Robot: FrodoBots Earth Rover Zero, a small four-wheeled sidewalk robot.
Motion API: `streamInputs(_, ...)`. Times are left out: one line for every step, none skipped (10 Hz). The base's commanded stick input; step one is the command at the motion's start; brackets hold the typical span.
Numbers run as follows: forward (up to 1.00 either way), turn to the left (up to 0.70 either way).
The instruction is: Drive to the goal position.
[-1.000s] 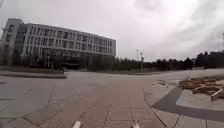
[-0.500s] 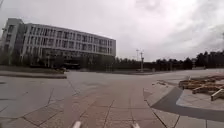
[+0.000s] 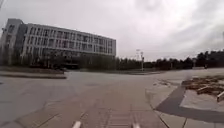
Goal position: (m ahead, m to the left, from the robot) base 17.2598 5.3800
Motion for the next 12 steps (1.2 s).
streamInputs(0.69,0.00)
streamInputs(0.69,0.00)
streamInputs(0.69,0.00)
streamInputs(0.69,0.00)
streamInputs(0.69,0.00)
streamInputs(0.69,0.00)
streamInputs(0.69,0.00)
streamInputs(0.69,0.00)
streamInputs(0.69,0.00)
streamInputs(0.69,0.00)
streamInputs(0.69,0.00)
streamInputs(0.69,0.00)
